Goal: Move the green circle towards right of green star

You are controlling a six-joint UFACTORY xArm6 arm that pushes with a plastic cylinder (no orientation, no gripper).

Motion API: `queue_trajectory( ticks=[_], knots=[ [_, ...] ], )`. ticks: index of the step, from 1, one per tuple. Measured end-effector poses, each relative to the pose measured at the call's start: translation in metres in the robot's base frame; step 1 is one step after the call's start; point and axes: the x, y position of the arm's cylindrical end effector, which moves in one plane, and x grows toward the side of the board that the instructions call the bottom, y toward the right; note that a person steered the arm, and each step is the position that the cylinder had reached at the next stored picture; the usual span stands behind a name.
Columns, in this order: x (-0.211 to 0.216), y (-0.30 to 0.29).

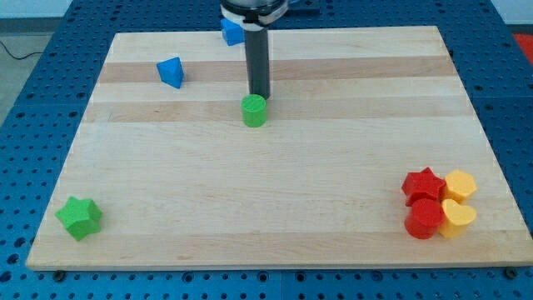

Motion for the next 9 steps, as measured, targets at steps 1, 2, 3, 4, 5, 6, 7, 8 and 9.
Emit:
queue_trajectory(
  ticks=[1,2,3,4,5,6,7,8,9],
  knots=[
    [-0.002,0.016],
    [-0.002,0.025],
    [-0.001,0.027],
    [0.004,0.016],
    [0.021,-0.019],
    [0.055,-0.083],
    [0.091,-0.141],
    [0.072,-0.14],
    [0.023,-0.114]
  ],
)
